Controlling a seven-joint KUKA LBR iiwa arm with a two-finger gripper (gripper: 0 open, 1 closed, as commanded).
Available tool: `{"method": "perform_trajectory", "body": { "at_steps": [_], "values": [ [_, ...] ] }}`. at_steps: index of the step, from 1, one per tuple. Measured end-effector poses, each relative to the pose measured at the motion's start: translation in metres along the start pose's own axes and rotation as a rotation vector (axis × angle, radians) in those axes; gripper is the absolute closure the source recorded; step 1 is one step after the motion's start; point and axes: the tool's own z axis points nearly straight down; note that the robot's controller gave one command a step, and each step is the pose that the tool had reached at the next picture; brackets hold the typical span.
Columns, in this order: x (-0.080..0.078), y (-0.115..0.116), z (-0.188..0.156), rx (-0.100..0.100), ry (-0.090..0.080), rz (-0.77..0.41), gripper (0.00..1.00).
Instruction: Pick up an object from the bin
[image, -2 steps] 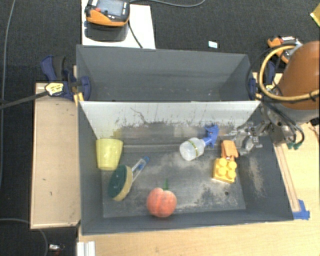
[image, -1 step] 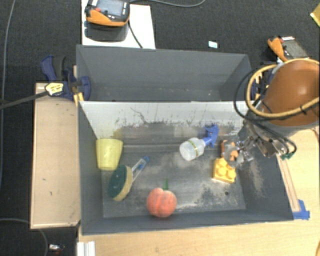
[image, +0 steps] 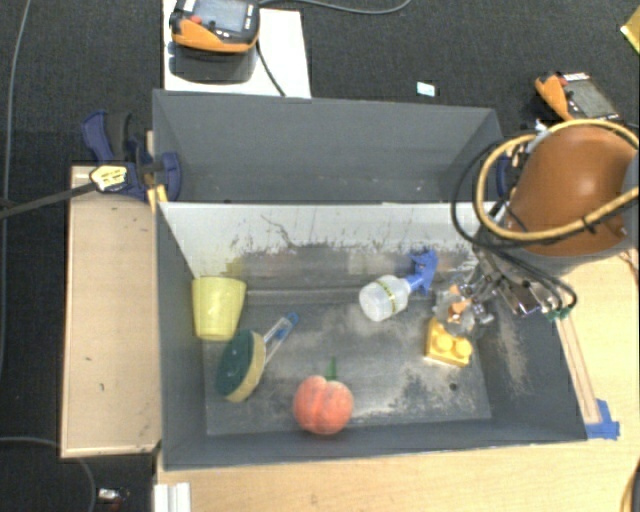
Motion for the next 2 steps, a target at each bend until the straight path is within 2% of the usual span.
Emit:
{"method": "perform_trajectory", "body": {
  "at_steps": [1,2],
  "values": [
    [-0.007,0.005,0.029,-0.001,0.001,-0.062,1.0],
    [-0.018,0.048,0.07,0.003,-0.006,-0.361,1.0]
  ]
}}
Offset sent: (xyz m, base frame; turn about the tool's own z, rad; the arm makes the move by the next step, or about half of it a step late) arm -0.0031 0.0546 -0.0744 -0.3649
